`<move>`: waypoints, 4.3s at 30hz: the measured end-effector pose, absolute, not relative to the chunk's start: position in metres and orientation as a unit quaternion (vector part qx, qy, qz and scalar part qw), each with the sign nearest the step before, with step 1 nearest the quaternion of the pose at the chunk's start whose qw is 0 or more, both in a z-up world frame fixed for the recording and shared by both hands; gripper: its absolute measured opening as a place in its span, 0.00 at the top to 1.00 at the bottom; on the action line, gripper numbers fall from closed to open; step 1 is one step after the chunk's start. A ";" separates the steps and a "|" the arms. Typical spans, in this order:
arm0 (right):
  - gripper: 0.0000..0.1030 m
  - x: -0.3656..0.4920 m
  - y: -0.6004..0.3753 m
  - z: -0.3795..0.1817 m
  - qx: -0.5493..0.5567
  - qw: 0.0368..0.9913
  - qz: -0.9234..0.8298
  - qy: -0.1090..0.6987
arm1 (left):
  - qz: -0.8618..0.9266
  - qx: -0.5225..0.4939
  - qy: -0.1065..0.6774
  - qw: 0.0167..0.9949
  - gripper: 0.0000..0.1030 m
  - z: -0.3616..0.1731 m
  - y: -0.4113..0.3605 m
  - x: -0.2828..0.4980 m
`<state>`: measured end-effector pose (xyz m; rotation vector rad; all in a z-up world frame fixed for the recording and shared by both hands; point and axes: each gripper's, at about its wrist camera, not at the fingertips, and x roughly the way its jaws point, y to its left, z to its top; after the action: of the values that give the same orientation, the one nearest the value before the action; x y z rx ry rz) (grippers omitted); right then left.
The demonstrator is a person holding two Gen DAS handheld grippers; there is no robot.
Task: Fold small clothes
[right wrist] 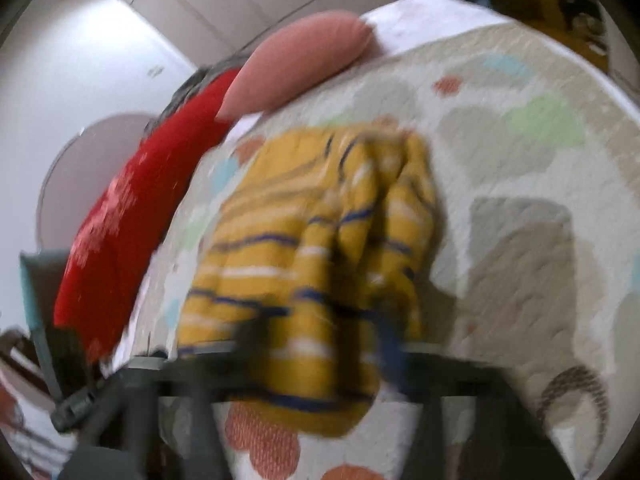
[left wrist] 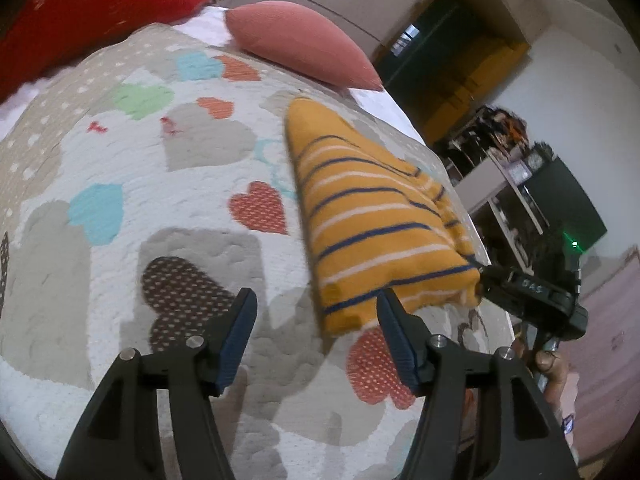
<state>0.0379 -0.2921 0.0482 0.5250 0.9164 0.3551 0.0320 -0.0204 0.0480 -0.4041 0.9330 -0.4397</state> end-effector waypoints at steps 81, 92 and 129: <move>0.47 0.014 -0.306 0.044 0.225 0.888 0.013 0.402 | -0.069 -0.035 0.246 0.966 0.00 0.119 0.001 -0.087; 0.48 -0.030 -0.210 0.091 0.178 0.898 0.191 0.353 | -0.090 -0.083 0.255 0.959 0.00 0.130 0.008 -0.104; 0.25 -0.067 -0.237 0.064 0.146 0.911 -0.008 0.385 | -0.021 -0.014 0.224 0.974 0.00 0.132 -0.010 -0.133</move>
<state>-0.0668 -0.2369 0.0643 0.3010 0.7935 -0.0169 -0.1330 -0.0102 0.1317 -0.0279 0.4523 -0.0431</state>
